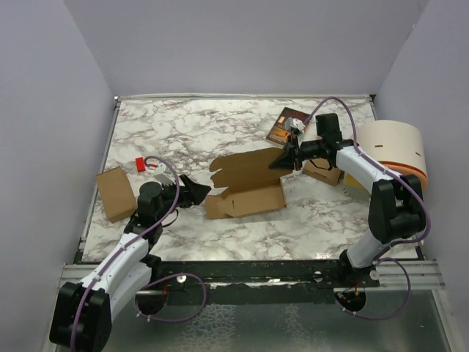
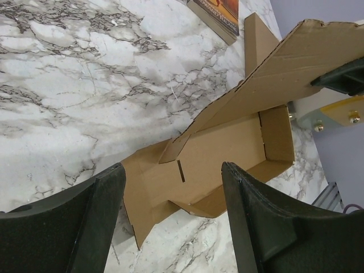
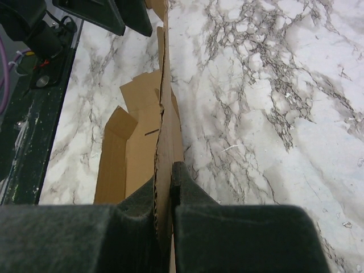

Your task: Fold the paper box

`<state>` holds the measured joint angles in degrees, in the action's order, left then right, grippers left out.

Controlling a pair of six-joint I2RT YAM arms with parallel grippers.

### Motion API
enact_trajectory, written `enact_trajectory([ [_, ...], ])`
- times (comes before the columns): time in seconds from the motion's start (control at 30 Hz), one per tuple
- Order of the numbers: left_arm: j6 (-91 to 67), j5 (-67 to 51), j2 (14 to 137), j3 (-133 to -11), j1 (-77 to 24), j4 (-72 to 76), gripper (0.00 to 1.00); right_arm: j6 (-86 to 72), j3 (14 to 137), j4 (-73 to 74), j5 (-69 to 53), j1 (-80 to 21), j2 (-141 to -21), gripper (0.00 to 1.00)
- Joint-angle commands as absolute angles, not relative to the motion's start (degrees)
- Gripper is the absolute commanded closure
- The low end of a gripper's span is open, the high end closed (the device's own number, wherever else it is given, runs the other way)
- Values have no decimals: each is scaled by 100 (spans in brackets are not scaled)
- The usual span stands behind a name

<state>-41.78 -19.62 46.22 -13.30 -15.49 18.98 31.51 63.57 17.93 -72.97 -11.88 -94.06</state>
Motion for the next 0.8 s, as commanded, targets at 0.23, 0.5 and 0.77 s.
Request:
enact_trajectory([
  [0.23,-4200,-2111,4761,-1257,-1529,2090,29,3038,6258,1538,-7397,-1125,-9145,99],
  [0.5,-4240,-2529,5359,-1296,-1525,2275,29,3023,6232,1509,-7410,-1125,-9107,99],
  [0.77,-4249,-2622,5773,-1281,-1526,2429,31,2980,6214,1461,-7419,-1125,-9117,99],
])
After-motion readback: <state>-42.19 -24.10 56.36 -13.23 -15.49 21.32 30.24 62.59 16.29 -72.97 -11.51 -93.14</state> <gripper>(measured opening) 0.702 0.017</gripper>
